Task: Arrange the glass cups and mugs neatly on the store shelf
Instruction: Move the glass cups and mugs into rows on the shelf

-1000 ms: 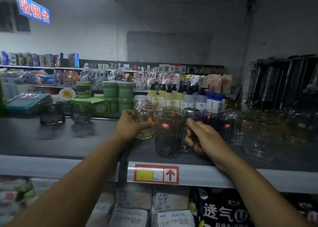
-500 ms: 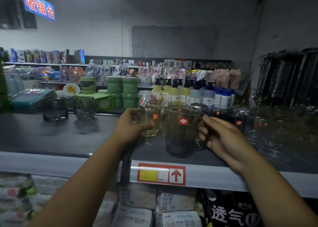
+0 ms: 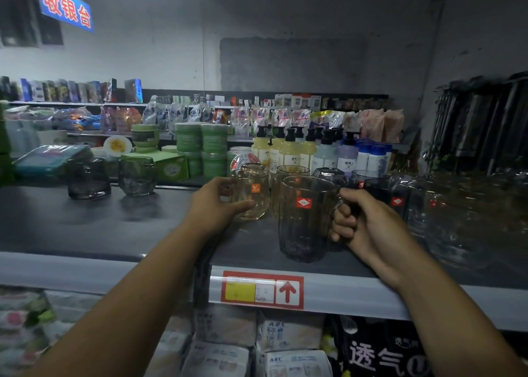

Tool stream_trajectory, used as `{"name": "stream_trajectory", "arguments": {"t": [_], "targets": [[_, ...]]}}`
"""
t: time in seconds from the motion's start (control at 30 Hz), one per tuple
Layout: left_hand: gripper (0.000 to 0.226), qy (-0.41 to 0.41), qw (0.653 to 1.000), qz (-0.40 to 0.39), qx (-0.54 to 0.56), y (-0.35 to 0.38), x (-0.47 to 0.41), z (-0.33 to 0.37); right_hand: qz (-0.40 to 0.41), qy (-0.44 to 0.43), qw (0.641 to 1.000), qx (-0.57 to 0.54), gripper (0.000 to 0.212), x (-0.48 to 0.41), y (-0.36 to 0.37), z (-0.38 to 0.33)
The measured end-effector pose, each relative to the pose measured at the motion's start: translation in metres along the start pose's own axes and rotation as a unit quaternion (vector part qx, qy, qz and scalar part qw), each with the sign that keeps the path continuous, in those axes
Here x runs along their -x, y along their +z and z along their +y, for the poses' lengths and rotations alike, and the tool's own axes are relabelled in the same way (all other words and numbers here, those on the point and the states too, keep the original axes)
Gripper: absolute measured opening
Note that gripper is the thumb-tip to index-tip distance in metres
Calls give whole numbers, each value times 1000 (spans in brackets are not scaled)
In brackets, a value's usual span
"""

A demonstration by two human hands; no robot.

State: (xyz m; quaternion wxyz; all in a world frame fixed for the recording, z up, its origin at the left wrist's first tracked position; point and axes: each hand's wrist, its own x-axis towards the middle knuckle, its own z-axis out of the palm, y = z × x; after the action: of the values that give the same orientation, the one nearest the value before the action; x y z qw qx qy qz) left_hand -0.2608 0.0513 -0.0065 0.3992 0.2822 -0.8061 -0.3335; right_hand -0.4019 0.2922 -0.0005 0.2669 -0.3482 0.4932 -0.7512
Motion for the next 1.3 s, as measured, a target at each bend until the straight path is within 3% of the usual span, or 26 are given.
{"name": "stream_trajectory", "arguments": {"t": [0.23, 0.3, 0.4, 0.5, 0.63, 0.77, 1.0, 1.3], "targets": [[73, 12, 1000, -16, -15, 1, 5, 1, 10, 8, 1000, -1, 38, 1, 1, -1], [62, 36, 998, 28, -45, -3, 5, -2, 17, 7, 1000, -3, 38, 2, 3, -3], [32, 130, 986, 103, -4, -10, 13, 10, 35, 12, 999, -16, 38, 2, 7, -8], [16, 190, 978, 72, 46, -9, 31, 39, 55, 20, 998, -38, 39, 7, 8, -15], [43, 158, 967, -115, 164, 11, 58, 71, 72, 6, 995, -66, 39, 25, -3, -32], [52, 142, 934, -197, 262, 47, 86, 110, 44, -18, 995, -84, 37, 50, -38, -58], [48, 182, 933, -194, 243, 136, 144, 201, 40, -35, 997, -62, 36, 87, -152, -114], [71, 175, 946, -156, 225, 270, 200, 326, 24, -3, 999, -37, 35, 120, -315, -186]]}}
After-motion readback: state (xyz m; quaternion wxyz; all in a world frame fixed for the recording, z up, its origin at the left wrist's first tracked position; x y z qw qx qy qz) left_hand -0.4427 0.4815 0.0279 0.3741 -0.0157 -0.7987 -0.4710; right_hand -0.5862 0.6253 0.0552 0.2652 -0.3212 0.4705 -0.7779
